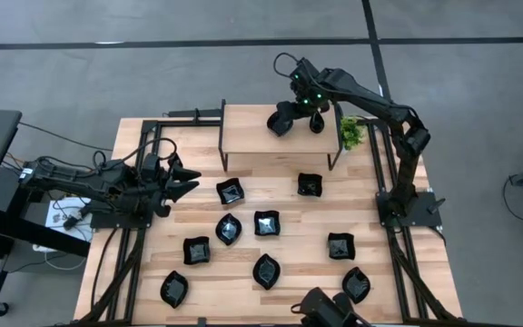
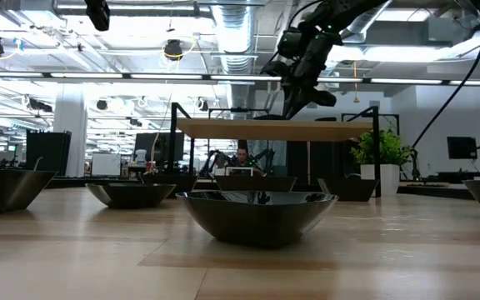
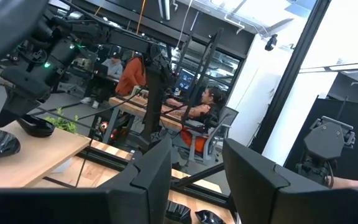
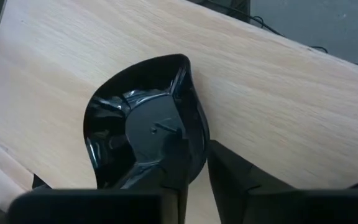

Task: Pick & Place Mini shaped plates
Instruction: Put the leaf-shaped plate on top of the shelf, then stack the leaf-shaped plate on top of the leaf-shaped plate on the shelf

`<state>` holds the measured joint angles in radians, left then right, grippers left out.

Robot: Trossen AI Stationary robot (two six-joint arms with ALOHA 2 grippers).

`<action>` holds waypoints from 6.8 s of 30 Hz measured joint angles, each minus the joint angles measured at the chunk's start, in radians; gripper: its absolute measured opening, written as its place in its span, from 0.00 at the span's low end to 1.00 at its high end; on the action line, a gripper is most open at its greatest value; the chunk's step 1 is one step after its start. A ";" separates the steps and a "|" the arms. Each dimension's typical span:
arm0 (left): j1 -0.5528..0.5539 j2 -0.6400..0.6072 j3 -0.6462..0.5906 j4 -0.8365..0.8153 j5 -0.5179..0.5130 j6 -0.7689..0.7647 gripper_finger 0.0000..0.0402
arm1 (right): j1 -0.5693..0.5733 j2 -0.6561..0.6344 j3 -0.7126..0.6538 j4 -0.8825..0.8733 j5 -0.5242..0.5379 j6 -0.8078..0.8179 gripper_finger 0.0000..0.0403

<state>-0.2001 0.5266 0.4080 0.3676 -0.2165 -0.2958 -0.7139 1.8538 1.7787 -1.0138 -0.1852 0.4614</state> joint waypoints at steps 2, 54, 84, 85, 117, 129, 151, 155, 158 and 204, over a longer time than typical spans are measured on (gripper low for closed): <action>0.000 0.000 0.000 0.000 0.000 0.000 0.36 | -0.001 0.000 0.000 0.000 0.000 -0.010 0.14; 0.000 0.000 0.000 0.000 0.000 0.000 0.36 | 1.500 -0.583 -0.683 -0.027 -0.001 1.449 0.15; 0.000 0.000 0.000 0.008 0.000 -0.016 0.36 | 1.715 -0.388 -0.873 0.233 0.085 1.857 0.23; 0.000 0.000 0.000 0.008 0.000 -0.024 0.36 | 1.719 -0.381 -0.873 0.240 0.085 1.860 0.25; 0.000 0.000 0.000 0.008 0.002 -0.031 0.36 | 1.759 -0.236 -0.873 0.440 0.037 1.894 0.30; 0.000 0.000 0.000 0.015 0.000 -0.035 0.36 | 1.736 -0.246 -0.873 0.439 0.136 1.873 0.29; 0.000 0.000 0.000 0.020 0.000 -0.033 0.36 | 1.732 -0.363 -0.866 0.314 0.193 1.883 0.29; 0.000 0.000 0.000 0.019 -0.018 -0.026 0.36 | 1.732 -0.362 -0.866 0.274 0.207 1.885 0.29; 0.000 0.000 0.000 0.019 -0.024 -0.024 0.36 | 1.733 -0.362 -0.866 0.228 0.212 1.885 0.29; 0.000 0.000 0.000 0.034 -0.022 -0.023 0.36 | 1.786 -0.359 -0.969 0.343 0.292 1.870 0.29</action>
<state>-0.2001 0.5266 0.4080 0.4011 -0.2386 -0.3191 1.0722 1.4944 0.8094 -0.6707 0.1070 2.3310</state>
